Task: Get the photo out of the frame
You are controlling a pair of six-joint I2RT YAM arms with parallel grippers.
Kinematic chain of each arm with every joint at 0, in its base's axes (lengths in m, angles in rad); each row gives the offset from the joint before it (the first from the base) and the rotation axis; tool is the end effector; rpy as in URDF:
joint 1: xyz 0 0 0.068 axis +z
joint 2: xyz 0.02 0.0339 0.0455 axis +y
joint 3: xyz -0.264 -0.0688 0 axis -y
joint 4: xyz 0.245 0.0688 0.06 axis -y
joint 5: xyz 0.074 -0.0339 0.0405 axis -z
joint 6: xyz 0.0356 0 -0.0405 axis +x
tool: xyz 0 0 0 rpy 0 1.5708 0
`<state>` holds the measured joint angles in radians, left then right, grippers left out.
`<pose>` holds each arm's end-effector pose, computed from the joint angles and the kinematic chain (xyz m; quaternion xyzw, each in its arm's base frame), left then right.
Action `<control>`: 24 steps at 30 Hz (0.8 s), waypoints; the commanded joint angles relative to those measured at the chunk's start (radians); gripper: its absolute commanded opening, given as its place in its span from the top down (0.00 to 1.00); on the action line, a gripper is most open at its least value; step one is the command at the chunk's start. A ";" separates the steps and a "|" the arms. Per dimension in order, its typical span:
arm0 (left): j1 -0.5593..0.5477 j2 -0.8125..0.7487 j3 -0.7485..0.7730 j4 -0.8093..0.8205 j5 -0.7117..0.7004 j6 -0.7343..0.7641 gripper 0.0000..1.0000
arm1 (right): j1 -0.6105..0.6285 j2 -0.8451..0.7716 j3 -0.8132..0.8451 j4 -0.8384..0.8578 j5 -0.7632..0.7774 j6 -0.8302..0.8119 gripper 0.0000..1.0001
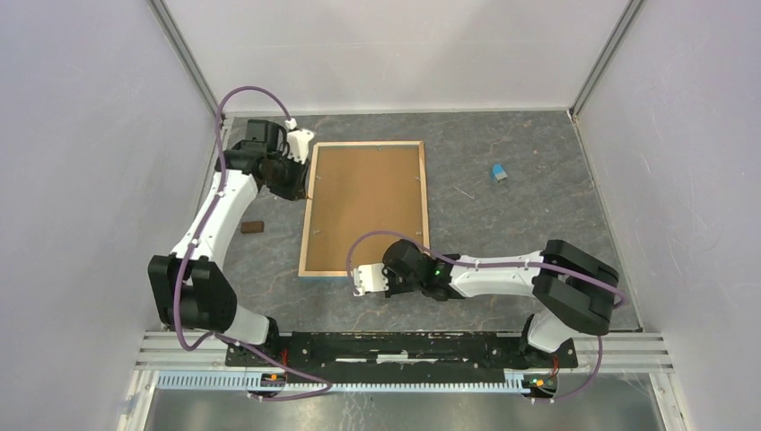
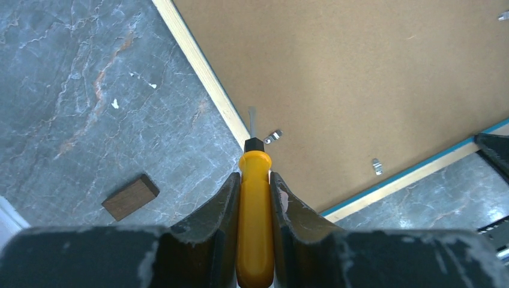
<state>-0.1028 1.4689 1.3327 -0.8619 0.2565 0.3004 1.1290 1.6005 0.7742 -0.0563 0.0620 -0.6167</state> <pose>0.3003 -0.0401 0.3112 0.2259 0.9249 -0.0945 0.2909 0.1335 0.2771 0.1533 -0.7142 0.6127 0.0572 0.3336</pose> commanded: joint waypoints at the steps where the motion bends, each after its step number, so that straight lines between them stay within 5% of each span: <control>1: -0.049 0.026 0.026 0.035 -0.100 0.061 0.98 | -0.006 0.008 -0.107 -0.182 -0.057 0.025 0.89; 15: -0.107 0.297 0.273 0.086 -0.237 0.056 0.98 | -0.006 0.046 -0.076 -0.224 -0.096 0.031 0.86; 24: -0.122 0.399 0.323 0.104 -0.290 0.044 0.98 | -0.006 0.062 -0.064 -0.250 -0.116 0.035 0.94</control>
<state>-0.2123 1.8454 1.6100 -0.7944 0.0135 0.3145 1.1225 1.5803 0.7609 -0.0834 0.0406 -0.6151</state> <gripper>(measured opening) 0.280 0.158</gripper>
